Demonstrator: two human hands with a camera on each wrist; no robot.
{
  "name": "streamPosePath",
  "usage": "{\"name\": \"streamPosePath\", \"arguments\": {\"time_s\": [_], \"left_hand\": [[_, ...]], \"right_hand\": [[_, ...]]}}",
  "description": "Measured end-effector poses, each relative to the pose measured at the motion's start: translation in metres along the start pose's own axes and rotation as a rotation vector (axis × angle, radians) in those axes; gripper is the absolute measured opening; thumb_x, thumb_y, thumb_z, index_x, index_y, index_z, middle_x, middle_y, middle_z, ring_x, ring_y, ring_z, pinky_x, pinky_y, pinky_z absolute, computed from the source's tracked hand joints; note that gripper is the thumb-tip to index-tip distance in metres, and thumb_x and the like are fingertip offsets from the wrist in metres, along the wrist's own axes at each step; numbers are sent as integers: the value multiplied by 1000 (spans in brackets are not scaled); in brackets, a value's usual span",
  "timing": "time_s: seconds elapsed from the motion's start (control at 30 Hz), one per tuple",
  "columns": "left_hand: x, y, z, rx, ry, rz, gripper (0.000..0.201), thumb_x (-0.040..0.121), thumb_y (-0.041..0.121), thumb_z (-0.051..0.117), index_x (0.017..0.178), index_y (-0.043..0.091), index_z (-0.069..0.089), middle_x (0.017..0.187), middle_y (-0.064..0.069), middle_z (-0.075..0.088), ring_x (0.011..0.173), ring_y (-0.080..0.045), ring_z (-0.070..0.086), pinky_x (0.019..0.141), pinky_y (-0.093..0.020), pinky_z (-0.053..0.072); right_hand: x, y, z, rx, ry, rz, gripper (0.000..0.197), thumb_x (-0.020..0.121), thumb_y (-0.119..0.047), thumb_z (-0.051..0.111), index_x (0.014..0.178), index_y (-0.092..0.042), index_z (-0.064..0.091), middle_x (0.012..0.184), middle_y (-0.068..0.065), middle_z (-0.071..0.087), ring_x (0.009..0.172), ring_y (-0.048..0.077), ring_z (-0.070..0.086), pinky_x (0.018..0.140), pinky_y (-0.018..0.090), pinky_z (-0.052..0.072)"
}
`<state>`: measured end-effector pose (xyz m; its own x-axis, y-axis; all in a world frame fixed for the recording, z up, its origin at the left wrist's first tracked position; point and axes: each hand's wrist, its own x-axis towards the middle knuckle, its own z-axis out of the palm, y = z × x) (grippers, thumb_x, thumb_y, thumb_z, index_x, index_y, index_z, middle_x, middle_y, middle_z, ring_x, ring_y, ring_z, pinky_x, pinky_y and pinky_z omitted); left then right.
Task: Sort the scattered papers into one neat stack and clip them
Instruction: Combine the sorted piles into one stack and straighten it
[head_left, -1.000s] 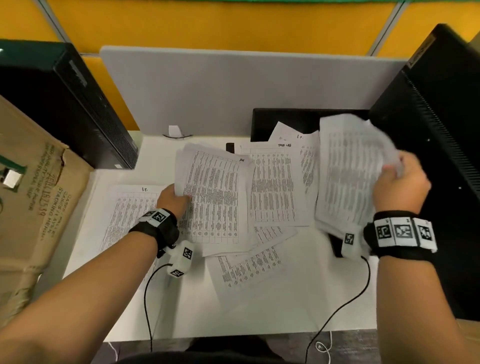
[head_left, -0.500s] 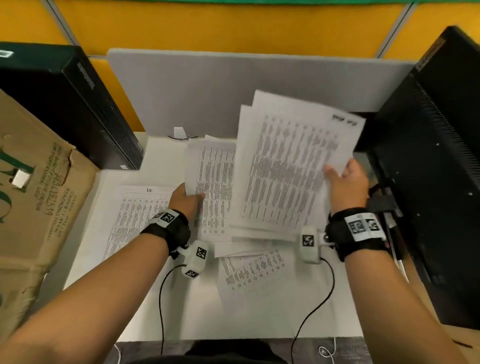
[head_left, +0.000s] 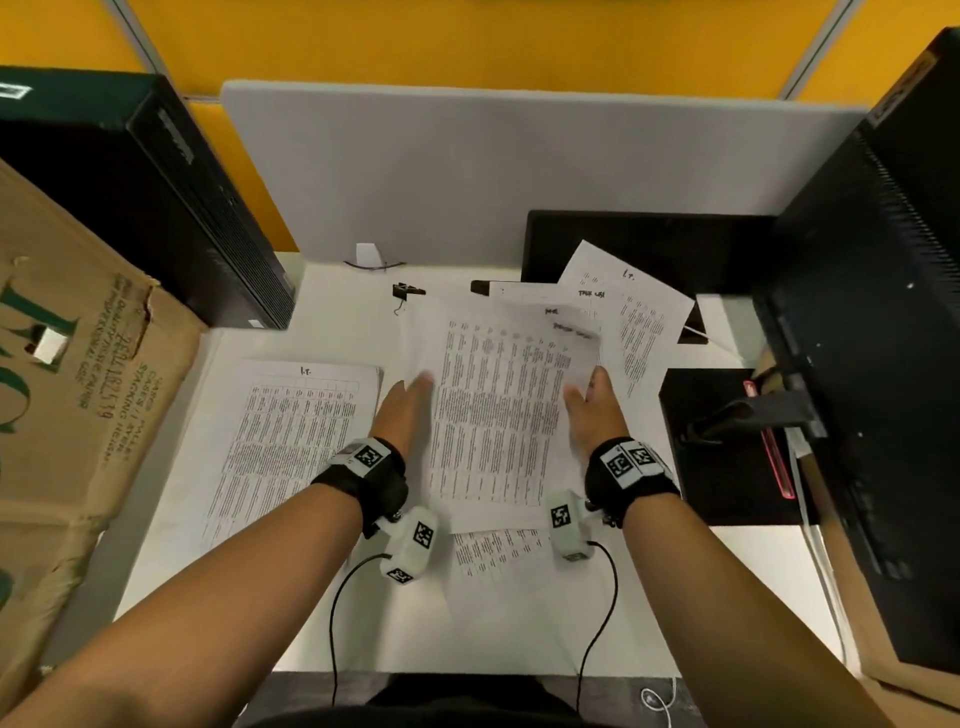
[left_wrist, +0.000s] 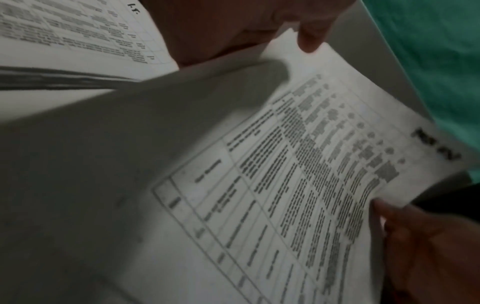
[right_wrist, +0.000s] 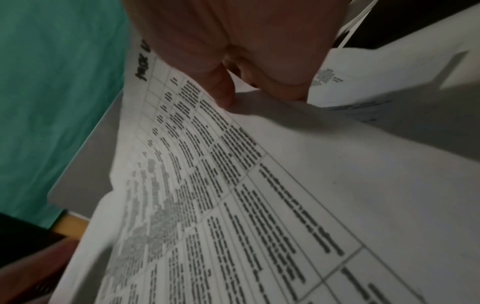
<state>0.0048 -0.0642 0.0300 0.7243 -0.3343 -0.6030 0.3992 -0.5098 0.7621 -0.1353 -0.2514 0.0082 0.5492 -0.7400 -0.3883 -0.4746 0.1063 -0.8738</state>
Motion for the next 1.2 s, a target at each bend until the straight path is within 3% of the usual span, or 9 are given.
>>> {"name": "streamPosePath", "arguments": {"time_s": [0.07,0.17,0.33,0.43,0.53,0.73,0.9,1.03,1.2], "left_hand": [[1,-7,-1,115,7,60,54,89,33,58,137,13,45,136,-5,54,121,-24,52,102,-34,41],[4,-19,-7,234,85,100,36,91,7,55,127,9,53,122,-12,61,110,-29,58,93,-36,48],[10,-27,-21,207,152,84,34,91,3,54,124,7,54,110,-12,62,105,-30,58,86,-35,45],[9,-27,-27,208,168,84,39,91,4,56,129,7,52,123,-14,60,114,-32,55,91,-37,44],[9,-26,-30,182,162,86,40,91,3,57,131,6,50,124,-15,59,116,-33,54,92,-37,44],[14,-19,-28,153,148,97,37,90,4,58,127,9,54,123,-14,61,114,-34,56,92,-39,45],[14,-11,-23,158,146,104,31,91,5,56,122,11,54,119,-13,61,115,-34,55,88,-35,43],[14,-9,-25,150,159,88,39,91,7,58,129,9,51,128,-14,59,118,-34,53,95,-40,43],[15,-9,-29,139,174,68,41,90,7,59,130,11,52,129,-13,59,120,-34,54,102,-47,44]], "right_hand": [[0,-3,6,-34,-8,-20,27,99,-11,45,126,-13,42,124,0,56,112,23,56,94,35,46],[11,3,7,-69,32,-6,35,95,-7,55,126,-14,41,113,0,53,102,19,55,78,26,46],[41,24,-16,-475,274,170,61,81,-22,76,132,-11,44,138,16,39,125,32,41,100,46,44],[56,30,-26,-604,277,284,77,77,-33,79,136,-7,37,141,18,34,131,36,36,103,53,41],[68,36,-26,-539,252,316,84,74,-27,82,137,-8,31,141,19,39,131,38,37,105,54,38],[72,27,-32,-585,213,401,73,69,-33,84,127,-6,49,137,19,46,123,37,47,95,41,46],[76,25,-33,-510,181,361,46,86,-35,59,119,-3,56,129,21,54,107,38,59,89,40,51],[74,30,-43,-481,340,380,52,99,-37,43,142,-7,40,143,22,35,129,39,39,101,47,37],[65,30,-43,-518,378,392,42,98,-30,49,133,-7,47,142,21,30,128,36,35,99,45,38]]}}
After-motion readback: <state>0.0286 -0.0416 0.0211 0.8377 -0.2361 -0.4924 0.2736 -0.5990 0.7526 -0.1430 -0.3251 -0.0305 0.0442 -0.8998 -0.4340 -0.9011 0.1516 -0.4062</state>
